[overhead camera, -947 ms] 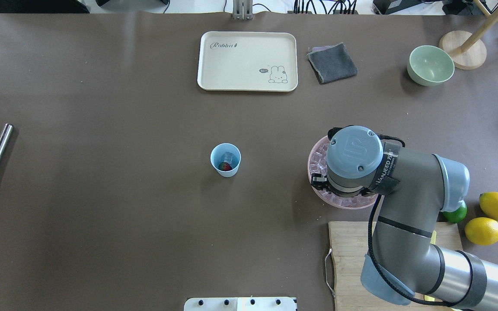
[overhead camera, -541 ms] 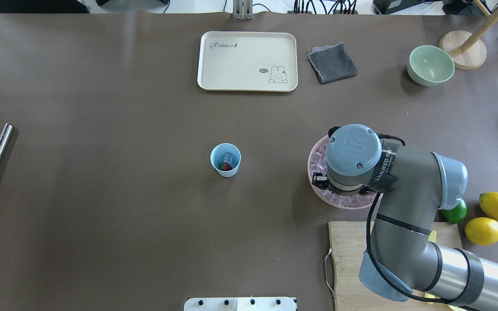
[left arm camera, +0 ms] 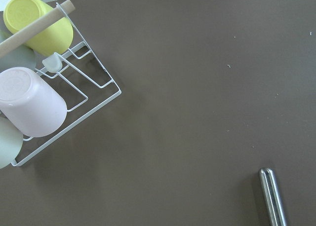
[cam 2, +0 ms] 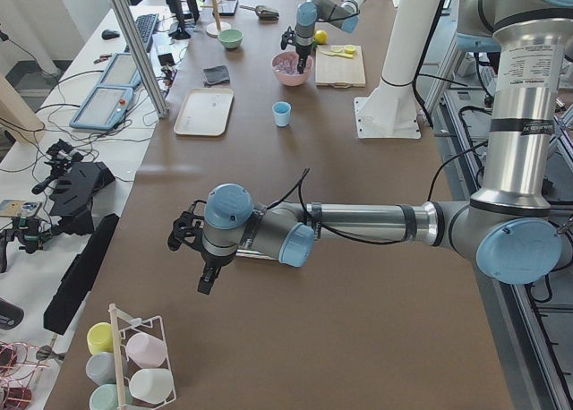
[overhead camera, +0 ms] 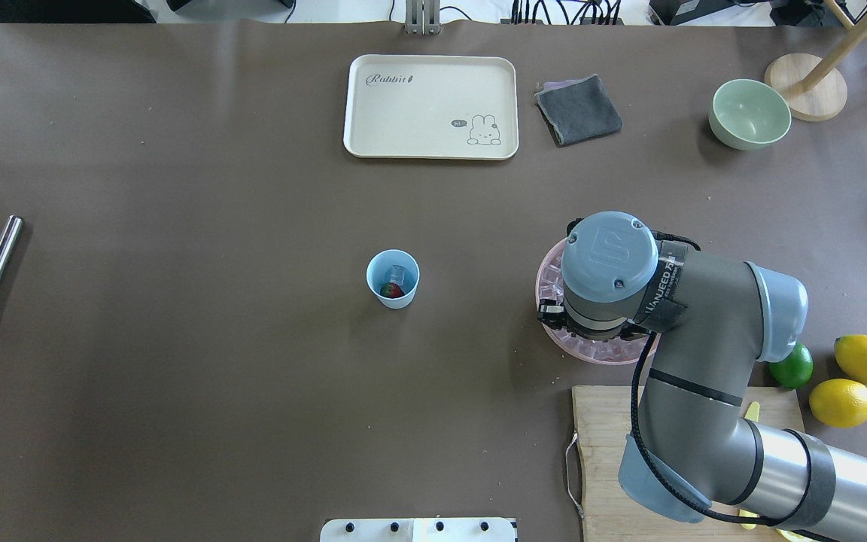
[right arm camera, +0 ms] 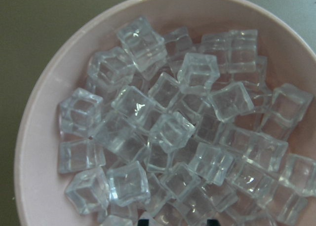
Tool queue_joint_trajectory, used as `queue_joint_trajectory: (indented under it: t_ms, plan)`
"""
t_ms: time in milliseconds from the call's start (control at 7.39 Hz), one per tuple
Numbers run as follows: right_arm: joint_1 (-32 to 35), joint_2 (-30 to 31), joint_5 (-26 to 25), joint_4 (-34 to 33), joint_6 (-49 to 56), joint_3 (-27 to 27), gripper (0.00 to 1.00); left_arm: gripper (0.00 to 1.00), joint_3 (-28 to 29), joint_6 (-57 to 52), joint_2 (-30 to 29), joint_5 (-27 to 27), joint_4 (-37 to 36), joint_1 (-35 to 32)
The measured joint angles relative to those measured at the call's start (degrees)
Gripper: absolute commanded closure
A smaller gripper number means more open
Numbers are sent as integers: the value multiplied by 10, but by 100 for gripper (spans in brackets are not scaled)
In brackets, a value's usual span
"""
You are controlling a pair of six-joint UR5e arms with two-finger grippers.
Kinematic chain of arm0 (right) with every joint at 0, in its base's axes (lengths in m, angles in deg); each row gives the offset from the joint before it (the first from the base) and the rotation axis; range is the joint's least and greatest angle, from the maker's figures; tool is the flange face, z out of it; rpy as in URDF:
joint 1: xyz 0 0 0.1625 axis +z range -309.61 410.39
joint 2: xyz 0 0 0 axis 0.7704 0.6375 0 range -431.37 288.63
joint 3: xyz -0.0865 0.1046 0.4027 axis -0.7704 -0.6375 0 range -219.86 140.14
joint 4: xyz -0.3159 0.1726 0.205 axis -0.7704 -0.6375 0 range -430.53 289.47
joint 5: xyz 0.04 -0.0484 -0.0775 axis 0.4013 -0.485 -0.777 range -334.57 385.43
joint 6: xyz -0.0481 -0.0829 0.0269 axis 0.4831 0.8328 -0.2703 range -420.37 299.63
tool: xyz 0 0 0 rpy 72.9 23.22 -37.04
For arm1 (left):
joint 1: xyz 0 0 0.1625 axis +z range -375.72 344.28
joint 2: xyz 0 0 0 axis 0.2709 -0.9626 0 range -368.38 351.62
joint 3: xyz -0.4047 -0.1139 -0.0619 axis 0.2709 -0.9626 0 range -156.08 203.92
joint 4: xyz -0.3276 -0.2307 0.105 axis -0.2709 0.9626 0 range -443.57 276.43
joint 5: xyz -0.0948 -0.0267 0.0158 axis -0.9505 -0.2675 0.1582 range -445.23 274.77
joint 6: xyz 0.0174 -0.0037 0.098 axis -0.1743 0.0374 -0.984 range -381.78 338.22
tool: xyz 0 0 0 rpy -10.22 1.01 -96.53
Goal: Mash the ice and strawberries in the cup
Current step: 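Lower the right gripper into the ice cubes, then close the right gripper on an ice cube and lift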
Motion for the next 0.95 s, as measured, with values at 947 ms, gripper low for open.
queue_joint_trajectory:
  t_ms: [947]
  plan:
    - [-7,-8,3,-3,-8,-8,53,2,-2,-1,1,0,0,-1]
